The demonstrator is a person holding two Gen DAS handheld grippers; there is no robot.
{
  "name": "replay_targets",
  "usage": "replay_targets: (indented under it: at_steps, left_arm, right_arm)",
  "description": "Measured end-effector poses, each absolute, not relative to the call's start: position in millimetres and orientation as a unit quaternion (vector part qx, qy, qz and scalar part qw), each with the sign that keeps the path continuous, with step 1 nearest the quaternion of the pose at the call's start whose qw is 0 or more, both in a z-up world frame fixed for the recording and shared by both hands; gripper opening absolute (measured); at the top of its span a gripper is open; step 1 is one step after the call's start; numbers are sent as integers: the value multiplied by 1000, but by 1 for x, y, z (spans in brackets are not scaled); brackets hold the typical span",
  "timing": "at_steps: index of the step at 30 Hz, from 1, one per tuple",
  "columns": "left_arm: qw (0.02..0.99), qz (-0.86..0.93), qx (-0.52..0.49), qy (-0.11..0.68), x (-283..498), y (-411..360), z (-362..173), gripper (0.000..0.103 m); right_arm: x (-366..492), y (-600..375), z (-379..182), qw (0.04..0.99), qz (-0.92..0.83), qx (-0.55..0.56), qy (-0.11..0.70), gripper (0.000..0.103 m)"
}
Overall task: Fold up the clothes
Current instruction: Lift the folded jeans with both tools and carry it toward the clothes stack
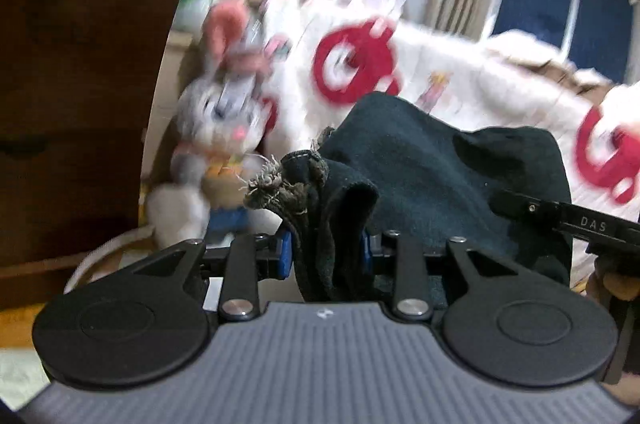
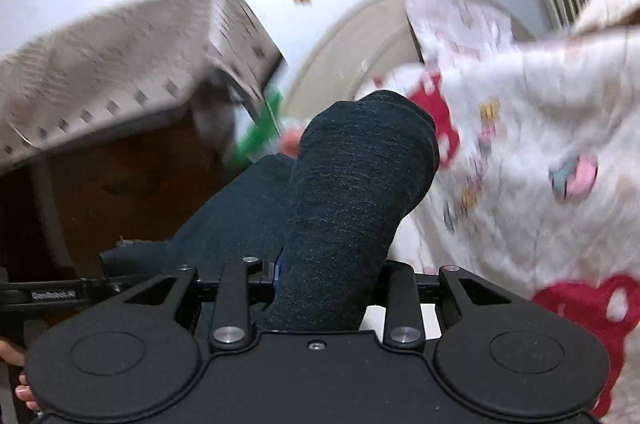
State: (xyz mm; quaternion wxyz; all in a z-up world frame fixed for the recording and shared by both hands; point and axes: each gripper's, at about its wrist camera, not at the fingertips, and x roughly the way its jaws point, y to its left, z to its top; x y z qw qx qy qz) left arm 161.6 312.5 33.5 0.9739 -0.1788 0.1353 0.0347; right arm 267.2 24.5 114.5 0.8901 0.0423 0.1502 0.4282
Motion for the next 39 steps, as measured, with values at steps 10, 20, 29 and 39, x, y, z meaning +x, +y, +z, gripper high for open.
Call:
replay_targets:
  at_steps: [10, 20, 29, 39]
  left_arm:
    - [972, -17, -197, 124, 190, 337, -13, 28]
    - [947, 22, -252, 195, 222, 353, -49, 35]
    - [971, -12, -207, 120, 218, 339, -42, 32]
    - [959, -43, -245, 134, 238, 342, -66, 34]
  right_arm:
    - [310, 13, 10, 867, 415, 156, 226, 36]
    - [324, 24, 4, 864, 400, 194, 237, 38]
    - [288, 30, 18, 918, 342, 89, 183, 38]
    - [354, -15, -21, 862, 314, 235, 321, 65]
